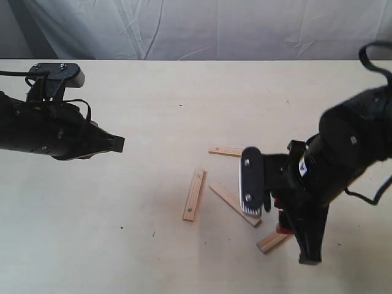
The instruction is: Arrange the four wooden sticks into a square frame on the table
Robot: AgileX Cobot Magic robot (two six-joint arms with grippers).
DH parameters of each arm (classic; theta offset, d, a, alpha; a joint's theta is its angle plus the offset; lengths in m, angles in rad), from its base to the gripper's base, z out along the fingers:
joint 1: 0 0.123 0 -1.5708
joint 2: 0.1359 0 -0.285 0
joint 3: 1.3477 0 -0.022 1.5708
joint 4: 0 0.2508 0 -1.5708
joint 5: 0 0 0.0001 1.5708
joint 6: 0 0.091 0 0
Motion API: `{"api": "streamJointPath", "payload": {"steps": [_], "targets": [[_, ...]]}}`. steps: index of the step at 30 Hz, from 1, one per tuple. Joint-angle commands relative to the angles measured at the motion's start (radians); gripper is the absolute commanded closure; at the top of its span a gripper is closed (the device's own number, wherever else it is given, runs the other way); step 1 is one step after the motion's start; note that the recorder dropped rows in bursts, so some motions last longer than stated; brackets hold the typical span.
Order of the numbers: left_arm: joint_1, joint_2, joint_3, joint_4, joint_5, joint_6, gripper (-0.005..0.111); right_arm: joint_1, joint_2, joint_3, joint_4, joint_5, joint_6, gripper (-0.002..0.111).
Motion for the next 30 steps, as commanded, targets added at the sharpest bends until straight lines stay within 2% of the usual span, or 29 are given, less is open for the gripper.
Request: {"api": "streamJointPath", "payload": {"steps": [1, 18, 21, 25, 30], "targets": [[-0.001, -0.009, 0.005, -0.009, -0.001, 0.000, 0.107, -0.001, 0.004, 0.095, 0.003, -0.161, -0.140, 0.058], [-0.001, -0.009, 0.005, -0.009, -0.003, 0.000, 0.107, -0.001, 0.176, 0.088, -0.070, -0.200, -0.151, 0.059], [-0.001, -0.009, 0.005, -0.012, -0.003, 0.000, 0.107, -0.001, 0.205, 0.088, -0.070, -0.198, -0.151, 0.070], [-0.001, -0.009, 0.005, -0.012, -0.003, 0.000, 0.107, -0.001, 0.211, 0.088, -0.062, -0.180, -0.149, 0.109], [-0.001, -0.009, 0.005, -0.016, -0.003, 0.000, 0.107, -0.001, 0.177, 0.077, -0.057, -0.164, -0.139, 0.108]]}}
